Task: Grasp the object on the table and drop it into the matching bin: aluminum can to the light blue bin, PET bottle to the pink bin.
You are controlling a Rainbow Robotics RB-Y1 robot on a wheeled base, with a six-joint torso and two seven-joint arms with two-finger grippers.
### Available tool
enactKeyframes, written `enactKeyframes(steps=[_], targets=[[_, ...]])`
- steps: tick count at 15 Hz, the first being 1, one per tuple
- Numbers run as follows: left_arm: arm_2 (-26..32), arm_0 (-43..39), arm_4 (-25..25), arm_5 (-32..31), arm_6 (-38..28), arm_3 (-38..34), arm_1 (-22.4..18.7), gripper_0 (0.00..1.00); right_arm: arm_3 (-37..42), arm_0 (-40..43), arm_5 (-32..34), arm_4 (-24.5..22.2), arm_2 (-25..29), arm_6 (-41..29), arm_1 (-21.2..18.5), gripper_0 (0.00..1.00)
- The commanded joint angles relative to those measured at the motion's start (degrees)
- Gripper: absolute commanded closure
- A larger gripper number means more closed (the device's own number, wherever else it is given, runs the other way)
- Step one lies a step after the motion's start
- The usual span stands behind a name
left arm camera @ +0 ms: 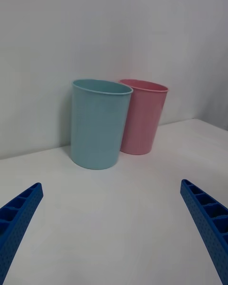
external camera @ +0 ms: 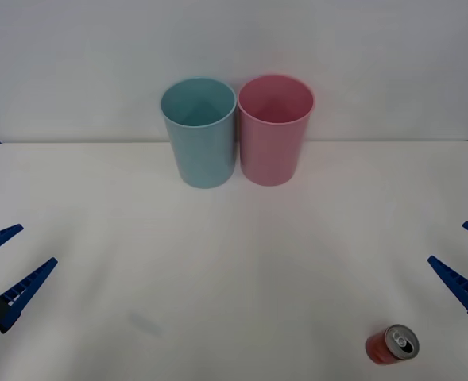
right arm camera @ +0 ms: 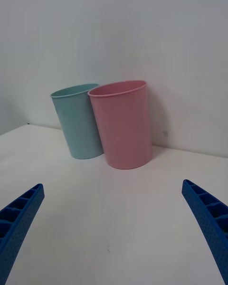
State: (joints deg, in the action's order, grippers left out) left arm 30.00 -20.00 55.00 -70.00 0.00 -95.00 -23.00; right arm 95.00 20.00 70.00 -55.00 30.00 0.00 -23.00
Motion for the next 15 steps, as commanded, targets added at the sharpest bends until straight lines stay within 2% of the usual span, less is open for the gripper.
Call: enactKeyframes(steps=[1,5,11,15], targets=[[0.0,0.0,0.0,0.0,0.0,0.0,0.0,0.00,-0.3,0.1,0.2,-0.3,0.2,0.0,-0.2,0.00],[0.0,0.0,0.0,0.0,0.0,0.0,0.0,0.00,-0.3,1.4,-0.4,1.1,-0.8,0.0,-3.3,0.00],[0.0,0.0,0.0,0.0,0.0,0.0,0.0,0.00,-4.7,2.2,2.2,2.1,-1.3,1.6,-7.3,0.00],[0.0,0.0,0.0,0.0,0.0,0.0,0.0,0.00,-7.3,4.8,5.0,5.2,-1.3,3.6,-10.9,0.00]])
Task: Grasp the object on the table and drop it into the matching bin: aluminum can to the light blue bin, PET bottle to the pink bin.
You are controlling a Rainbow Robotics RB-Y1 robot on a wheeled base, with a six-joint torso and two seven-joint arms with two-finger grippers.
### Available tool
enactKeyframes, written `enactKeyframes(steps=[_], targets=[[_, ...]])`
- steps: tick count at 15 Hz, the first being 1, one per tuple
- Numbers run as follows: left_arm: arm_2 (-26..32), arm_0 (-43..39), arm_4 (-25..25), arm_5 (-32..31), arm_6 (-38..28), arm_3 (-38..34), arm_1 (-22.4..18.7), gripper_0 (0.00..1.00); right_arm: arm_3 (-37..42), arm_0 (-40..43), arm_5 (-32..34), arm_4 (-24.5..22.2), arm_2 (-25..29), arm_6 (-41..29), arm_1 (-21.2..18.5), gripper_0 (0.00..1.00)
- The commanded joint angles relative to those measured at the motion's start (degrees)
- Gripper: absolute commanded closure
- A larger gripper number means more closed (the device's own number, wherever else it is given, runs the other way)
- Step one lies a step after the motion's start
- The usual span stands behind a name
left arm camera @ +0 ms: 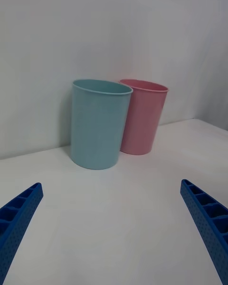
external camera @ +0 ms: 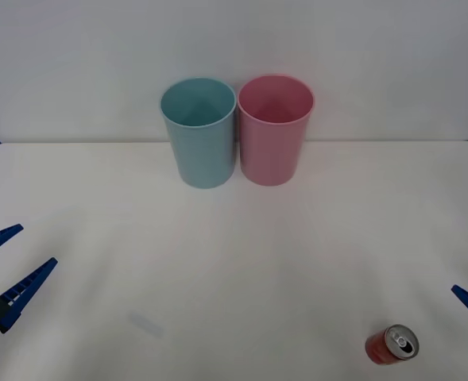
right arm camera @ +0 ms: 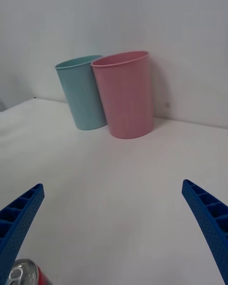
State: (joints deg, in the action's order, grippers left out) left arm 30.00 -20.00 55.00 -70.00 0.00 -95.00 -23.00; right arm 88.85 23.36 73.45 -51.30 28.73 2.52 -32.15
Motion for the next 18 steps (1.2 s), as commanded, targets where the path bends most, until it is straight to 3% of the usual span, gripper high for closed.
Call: enactKeyframes(steps=[1,12,15,18], targets=[[0.0,0.0,0.0,0.0,0.0,0.0,0.0,0.00,-2.4,1.7,3.5,1.7,0.4,1.4,-2.3,0.00],[0.0,0.0,0.0,0.0,0.0,0.0,0.0,0.00,-13.8,1.0,16.4,0.2,-0.1,6.8,-8.2,0.00],[0.0,0.0,0.0,0.0,0.0,0.0,0.0,0.00,-15.5,0.0,16.6,-1.5,-0.5,9.0,-8.3,0.00],[0.0,0.0,0.0,0.0,0.0,0.0,0.0,0.00,-17.7,-0.2,16.6,-1.5,-2.2,15.6,-8.6,0.00]])
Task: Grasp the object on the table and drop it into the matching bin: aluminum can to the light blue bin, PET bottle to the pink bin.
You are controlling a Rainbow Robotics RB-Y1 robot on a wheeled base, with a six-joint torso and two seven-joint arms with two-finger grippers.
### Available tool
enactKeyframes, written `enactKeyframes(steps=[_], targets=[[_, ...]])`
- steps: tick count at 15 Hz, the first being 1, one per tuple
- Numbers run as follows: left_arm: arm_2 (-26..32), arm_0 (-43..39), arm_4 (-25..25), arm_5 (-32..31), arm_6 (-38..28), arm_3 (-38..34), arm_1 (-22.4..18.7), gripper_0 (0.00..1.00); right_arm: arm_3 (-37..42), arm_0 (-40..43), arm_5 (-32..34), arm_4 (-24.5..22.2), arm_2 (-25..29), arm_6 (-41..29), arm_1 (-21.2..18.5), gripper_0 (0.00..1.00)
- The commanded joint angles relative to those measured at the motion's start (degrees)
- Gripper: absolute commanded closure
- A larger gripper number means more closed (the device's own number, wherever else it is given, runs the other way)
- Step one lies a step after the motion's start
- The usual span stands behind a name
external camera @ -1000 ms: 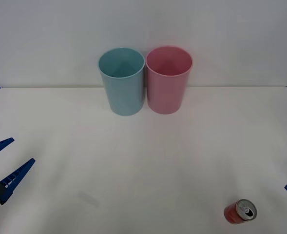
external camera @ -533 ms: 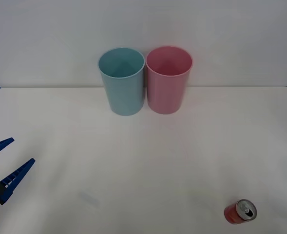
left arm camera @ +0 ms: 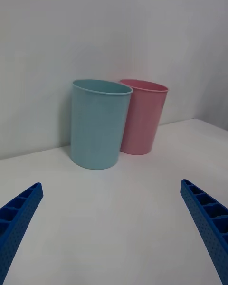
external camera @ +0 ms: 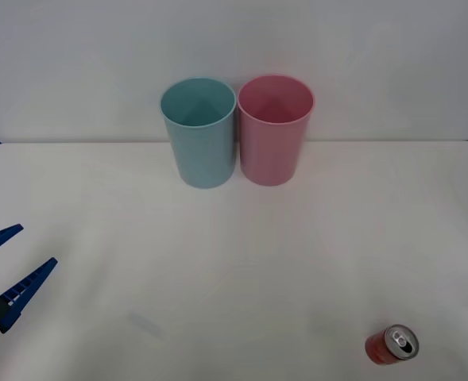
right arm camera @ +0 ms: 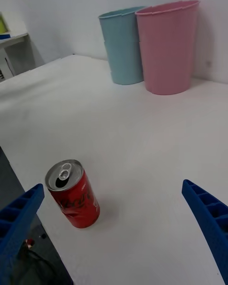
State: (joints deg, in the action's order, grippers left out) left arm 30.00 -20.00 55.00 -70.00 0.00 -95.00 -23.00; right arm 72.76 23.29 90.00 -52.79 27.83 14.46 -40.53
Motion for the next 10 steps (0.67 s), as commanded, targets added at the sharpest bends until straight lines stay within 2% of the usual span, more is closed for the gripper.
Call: enactKeyframes(steps=[1,7,10], targets=[[0.0,0.0,0.0,0.0,0.0,0.0,0.0,0.00,-2.7,-0.1,0.0,0.0,-2.0,4.8,-0.4,0.00],[0.0,0.0,0.0,0.0,0.0,0.0,0.0,0.00,-6.5,-0.1,0.0,0.0,-6.2,9.3,-0.1,0.00],[0.0,0.0,0.0,0.0,0.0,0.0,0.0,0.00,-7.6,-0.1,0.0,0.0,-6.8,14.5,1.4,0.00]])
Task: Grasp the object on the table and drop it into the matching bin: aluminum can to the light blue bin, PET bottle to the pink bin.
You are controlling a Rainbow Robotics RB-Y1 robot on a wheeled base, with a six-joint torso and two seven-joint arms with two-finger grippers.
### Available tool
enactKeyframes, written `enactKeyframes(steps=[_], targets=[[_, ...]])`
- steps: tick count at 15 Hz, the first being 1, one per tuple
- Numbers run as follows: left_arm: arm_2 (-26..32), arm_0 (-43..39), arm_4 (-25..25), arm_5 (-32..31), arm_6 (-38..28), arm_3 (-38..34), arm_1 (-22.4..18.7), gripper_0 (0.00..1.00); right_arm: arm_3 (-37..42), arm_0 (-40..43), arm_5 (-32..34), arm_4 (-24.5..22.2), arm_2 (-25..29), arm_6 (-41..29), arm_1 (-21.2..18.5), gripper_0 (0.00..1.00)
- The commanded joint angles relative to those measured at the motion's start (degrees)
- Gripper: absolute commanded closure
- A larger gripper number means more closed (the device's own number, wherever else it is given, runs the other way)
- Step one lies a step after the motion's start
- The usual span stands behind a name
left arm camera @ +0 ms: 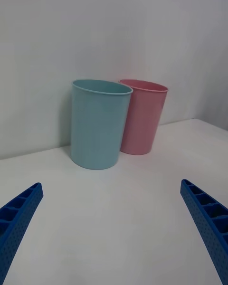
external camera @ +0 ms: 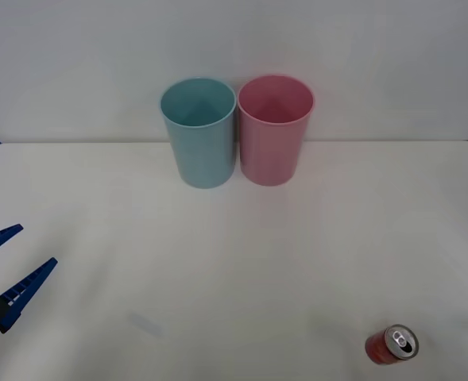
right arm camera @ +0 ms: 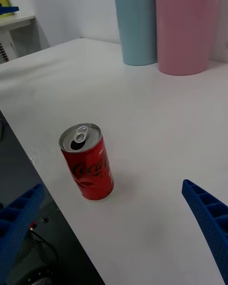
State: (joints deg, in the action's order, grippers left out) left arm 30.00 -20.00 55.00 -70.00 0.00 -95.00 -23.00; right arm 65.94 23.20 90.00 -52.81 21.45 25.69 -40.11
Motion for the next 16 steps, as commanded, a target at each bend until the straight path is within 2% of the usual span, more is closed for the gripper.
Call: enactKeyframes(steps=[1,8,16], targets=[[0.0,0.0,0.0,0.0,0.0,0.0,0.0,0.00,-1.3,0.0,0.0,0.0,-0.8,3.5,1.4,0.00],[0.0,0.0,0.0,0.0,0.0,0.0,0.0,0.00,-1.4,-1.7,0.0,-4.6,-1.1,6.8,8.9,0.00],[0.0,0.0,0.0,0.0,0.0,0.0,0.0,0.00,-1.4,-5.3,-3.3,-9.2,-1.2,9.3,14.0,0.00]])
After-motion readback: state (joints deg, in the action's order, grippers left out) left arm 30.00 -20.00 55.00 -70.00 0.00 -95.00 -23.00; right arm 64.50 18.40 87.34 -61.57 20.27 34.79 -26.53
